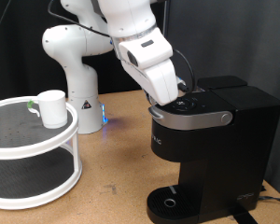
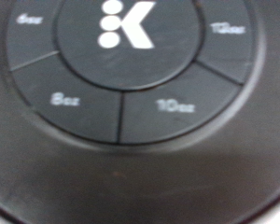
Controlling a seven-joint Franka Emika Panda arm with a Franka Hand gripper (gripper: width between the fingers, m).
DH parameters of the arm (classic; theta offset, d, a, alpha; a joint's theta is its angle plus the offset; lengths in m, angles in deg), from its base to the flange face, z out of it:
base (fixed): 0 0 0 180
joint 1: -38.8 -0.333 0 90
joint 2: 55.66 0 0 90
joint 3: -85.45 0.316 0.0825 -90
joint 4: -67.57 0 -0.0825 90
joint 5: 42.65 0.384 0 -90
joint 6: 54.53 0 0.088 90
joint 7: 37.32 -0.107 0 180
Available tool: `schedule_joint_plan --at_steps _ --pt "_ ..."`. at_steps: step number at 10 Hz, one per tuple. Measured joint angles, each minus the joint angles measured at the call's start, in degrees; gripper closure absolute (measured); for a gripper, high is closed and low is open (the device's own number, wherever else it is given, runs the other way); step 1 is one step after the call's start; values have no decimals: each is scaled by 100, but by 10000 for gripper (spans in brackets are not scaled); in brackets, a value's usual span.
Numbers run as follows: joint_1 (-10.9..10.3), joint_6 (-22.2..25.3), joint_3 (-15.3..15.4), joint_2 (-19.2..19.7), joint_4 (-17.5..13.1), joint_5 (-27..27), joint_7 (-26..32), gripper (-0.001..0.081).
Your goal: Make a cup of coffee with the keurig machine
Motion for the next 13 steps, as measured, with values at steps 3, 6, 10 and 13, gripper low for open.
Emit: schedule_joint_plan --at_steps 3,6,10,13 --pt "-10 168 83 22 8 -326 -301 806" --pt "-9 189 79 -30 -22 222 -50 806" --pt "11 731 -144 -369 -340 1081 469 806" --pt "23 564 -164 -367 -339 1242 447 806"
